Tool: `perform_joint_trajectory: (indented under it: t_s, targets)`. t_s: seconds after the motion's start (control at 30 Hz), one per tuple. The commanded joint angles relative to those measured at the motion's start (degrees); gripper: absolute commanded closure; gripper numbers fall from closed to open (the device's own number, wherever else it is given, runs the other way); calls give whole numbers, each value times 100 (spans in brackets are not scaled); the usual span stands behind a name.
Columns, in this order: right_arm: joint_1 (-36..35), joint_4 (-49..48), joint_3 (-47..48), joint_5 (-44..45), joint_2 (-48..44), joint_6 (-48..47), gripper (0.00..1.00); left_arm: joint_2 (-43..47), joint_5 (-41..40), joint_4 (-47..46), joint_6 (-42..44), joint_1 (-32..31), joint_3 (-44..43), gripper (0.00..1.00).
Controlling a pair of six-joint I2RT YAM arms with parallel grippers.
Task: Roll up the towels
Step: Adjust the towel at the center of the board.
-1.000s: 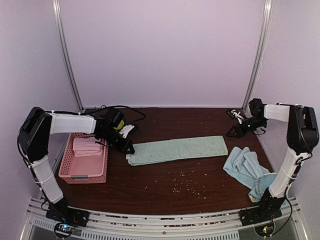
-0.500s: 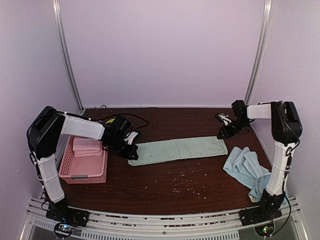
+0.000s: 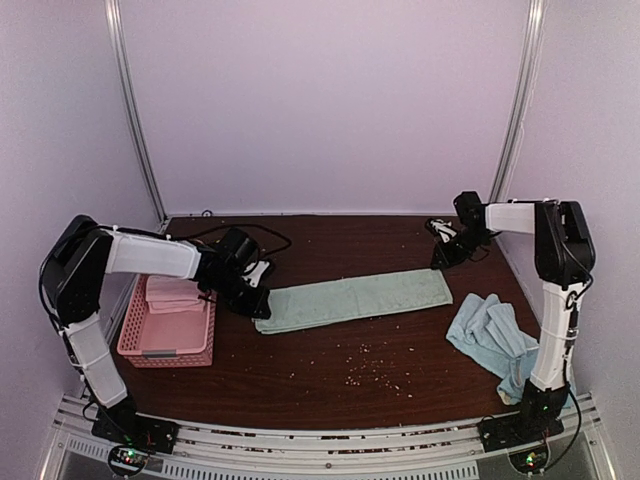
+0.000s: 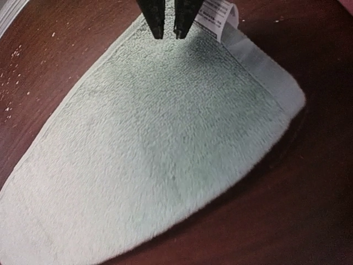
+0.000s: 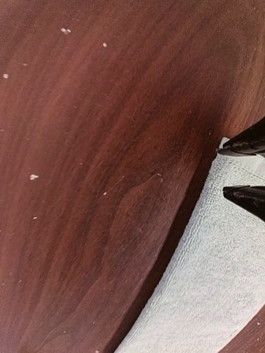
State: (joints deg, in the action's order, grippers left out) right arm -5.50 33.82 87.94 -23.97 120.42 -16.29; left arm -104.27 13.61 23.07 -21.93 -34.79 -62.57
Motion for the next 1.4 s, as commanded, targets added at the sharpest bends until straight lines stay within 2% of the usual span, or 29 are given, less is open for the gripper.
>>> perform_joint_trajectory:
  t_s: [0.0, 0.1, 0.13, 0.17, 0.2, 0.23, 0.27, 0.3, 0.4, 0.47, 0.5, 0.7, 0.87, 1.0, 1.17, 1.37]
  targets:
    - [31, 180, 351, -366, -953, 140, 79, 357, -614, 425, -84, 28, -799, 93]
    - [31, -10, 327, -535, -1611, 84, 69, 75, -809, 511, -111, 147, -1131, 98]
    - [42, -219, 223, -579, -1827, 161, 56, -52, -965, 539, -110, 159, -1225, 100]
    - [95, -522, 50, -724, -2057, 407, 19, -191, -1142, 603, -126, 171, -1322, 100]
    - [231, -1011, -199, -946, -2162, 795, 2, -311, -1289, 659, -127, 179, -1418, 100]
    - [411, -1416, -464, -1428, -2178, 1123, 0, -430, -1380, 681, -127, 190, -1489, 100]
    - [563, -1511, -545, -1893, -2051, 1171, 0, -519, -1420, 683, -127, 187, -1540, 100]
    - [605, -1179, -372, -2095, -1822, 943, 0, -598, -1442, 682, -115, 191, -1579, 100]
    - [400, 415, 431, -1933, -1130, -54, 23, -767, -1441, 744, -82, 191, -1625, 100]
    - [326, 628, 333, -1873, -1082, -310, 38, -760, -1450, 851, -68, 199, -1597, 100]
    - [298, 630, 186, -1814, -1103, -380, 41, -709, -1499, 879, -59, 215, -1560, 100]
    - [149, 619, -377, -1075, -1046, -695, 47, -517, -1549, 849, 3, 378, -1459, 100]
    - [61, 1022, -133, -798, -560, -737, 53, -434, -1466, 991, 33, 406, -1967, 100]
    - [49, 1035, -42, -527, -384, -588, 55, -473, -1227, 1085, 132, 404, -2249, 100]
    - [49, 1022, -31, -427, -417, -549, 56, -506, -1056, 1041, 115, 407, -2028, 100]
    - [44, 995, -18, -320, -377, -465, 62, -532, -922, 852, 72, 406, -1610, 100]
